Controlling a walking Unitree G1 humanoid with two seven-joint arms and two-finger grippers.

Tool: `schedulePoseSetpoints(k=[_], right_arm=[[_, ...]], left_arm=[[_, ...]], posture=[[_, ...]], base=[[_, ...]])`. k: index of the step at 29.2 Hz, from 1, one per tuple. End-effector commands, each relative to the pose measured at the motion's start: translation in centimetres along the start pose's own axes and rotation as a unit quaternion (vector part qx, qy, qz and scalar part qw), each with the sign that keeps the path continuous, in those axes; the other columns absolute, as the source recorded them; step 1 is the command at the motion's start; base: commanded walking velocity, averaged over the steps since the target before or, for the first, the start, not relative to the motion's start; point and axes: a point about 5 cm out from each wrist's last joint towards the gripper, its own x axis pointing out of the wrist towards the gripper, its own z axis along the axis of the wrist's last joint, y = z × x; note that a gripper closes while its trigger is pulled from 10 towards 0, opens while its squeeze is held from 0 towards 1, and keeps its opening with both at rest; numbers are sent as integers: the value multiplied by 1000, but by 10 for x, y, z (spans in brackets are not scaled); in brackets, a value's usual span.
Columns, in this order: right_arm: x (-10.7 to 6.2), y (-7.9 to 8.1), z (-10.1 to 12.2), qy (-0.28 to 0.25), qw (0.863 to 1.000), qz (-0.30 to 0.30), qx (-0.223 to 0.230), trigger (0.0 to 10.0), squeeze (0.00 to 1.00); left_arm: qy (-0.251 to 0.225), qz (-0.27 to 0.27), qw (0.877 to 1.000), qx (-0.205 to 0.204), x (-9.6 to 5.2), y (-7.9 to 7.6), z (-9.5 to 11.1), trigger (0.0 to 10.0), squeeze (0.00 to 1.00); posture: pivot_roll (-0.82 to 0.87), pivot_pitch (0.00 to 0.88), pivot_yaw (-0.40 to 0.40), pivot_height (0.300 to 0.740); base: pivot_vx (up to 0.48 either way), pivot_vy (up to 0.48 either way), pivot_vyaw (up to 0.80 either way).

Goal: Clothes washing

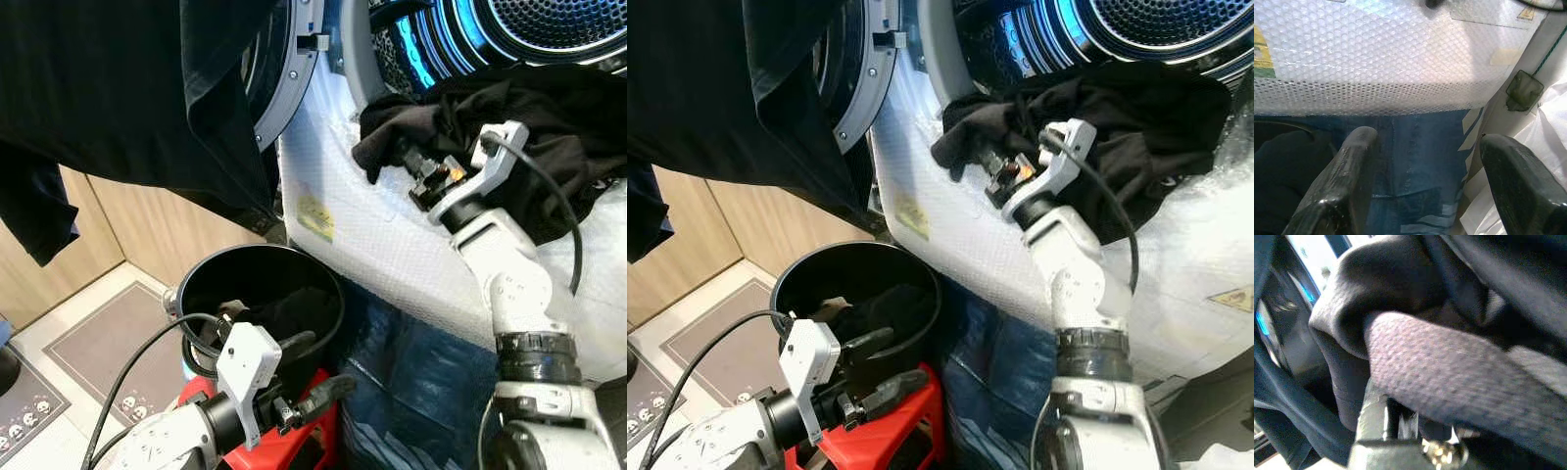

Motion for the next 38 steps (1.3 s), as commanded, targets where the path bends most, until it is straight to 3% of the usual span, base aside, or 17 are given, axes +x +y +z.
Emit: schedulePoseSetpoints(k=[1,11,19,24,29,31,32,38], right_arm=[[5,0,23,-30,999,8,-17,10000,0],[20,5,68,-71,995,45,-48,10000,0],[17,4,79,-50,991,100,-68,10000,0],[20,0,85,-45,992,85,-84,10000,0],[30,-4,86,4,986,22,-165,10000,0],[34,-12,86,37,975,-59,-211,10000,0],[35,-20,85,63,959,-121,-248,10000,0],[23,-43,87,131,908,-261,-300,10000,0]], left_arm=[[2,-2,1000,3,2,0,-2,10000,0],[-1,-2,1000,3,4,-1,-3,10000,0],[-4,-1,1000,4,5,-2,-4,10000,0],[-3,1,1000,5,4,-1,-4,10000,0],[-2,-1,1000,7,4,-1,-4,10000,0],[-1,-2,1000,8,4,0,-4,10000,0],[1,-4,1000,9,4,-1,-4,10000,0],[1,-3,1000,8,4,-2,-5,10000,0]], posture=[[79,77,-51,740],[75,59,-67,740],[87,48,-78,740],[89,43,-77,740],[87,38,-72,740],[82,38,-71,740],[81,40,-72,740],[80,53,-78,740]], base=[[0,0,0],[0,0,0],[0,0,0],[0,0,0],[0,0,0],[0,0,0],[0,0,0],[0,0,0]])
